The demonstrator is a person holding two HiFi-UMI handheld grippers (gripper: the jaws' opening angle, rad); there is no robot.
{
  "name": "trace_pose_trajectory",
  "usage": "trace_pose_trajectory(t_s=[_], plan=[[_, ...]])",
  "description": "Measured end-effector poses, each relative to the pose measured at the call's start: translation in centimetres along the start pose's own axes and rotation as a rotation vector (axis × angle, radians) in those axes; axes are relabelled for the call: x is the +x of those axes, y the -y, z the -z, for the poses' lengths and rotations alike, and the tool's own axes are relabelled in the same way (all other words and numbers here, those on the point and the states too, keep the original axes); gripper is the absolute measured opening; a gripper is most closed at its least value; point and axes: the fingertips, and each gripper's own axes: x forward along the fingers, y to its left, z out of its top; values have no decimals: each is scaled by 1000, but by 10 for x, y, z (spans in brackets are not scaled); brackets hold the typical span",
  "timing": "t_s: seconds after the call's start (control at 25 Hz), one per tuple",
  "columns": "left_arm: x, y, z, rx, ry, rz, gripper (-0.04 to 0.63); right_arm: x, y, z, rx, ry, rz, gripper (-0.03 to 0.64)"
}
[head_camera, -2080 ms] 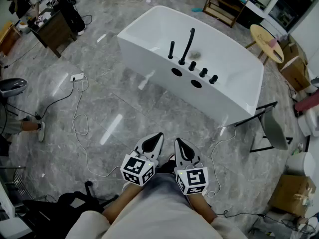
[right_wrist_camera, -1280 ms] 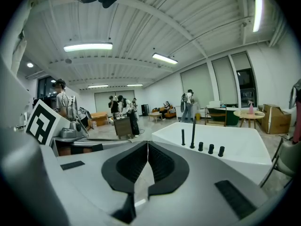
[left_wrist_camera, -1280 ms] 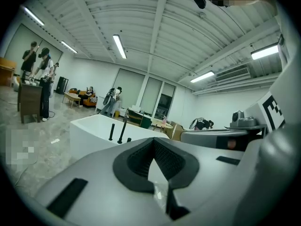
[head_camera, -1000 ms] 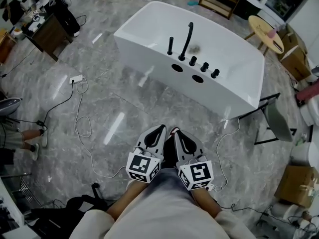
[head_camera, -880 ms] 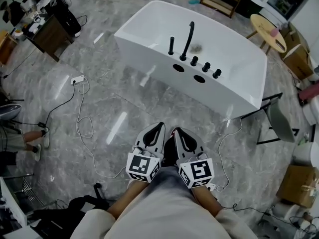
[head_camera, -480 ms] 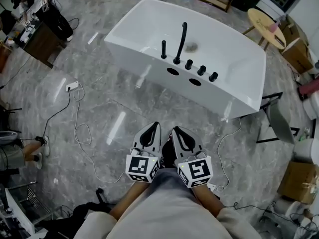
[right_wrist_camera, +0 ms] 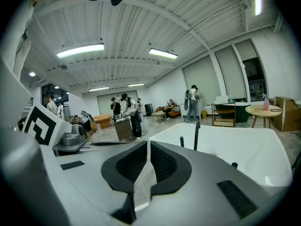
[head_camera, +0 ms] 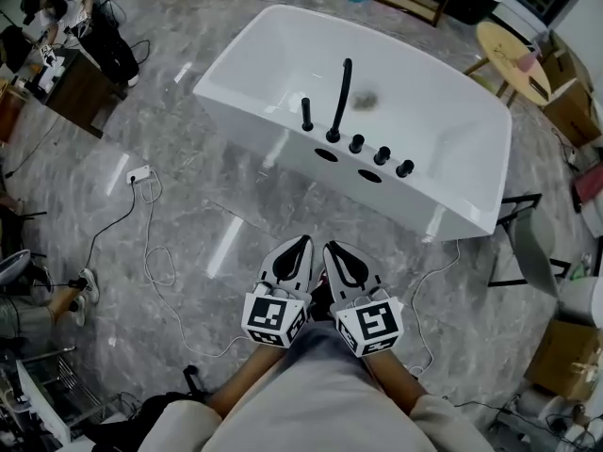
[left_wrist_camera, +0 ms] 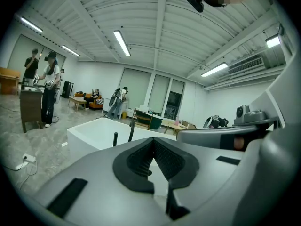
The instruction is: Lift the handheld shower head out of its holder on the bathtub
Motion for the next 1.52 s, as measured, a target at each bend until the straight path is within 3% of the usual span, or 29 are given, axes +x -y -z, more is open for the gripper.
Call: trace_pose_trajectory(t_s=[0.16,0.84,1.52], plan=[[25,-5,-14,53,7,-15,6,13,21,-11,3,15,-12,20],[70,-12,-31,41,15,-3,6,40,67,-26,42,28,-1,23],[145,-76,-54,21,-16,58,6,136,92,-52,39,-6,-9,52]])
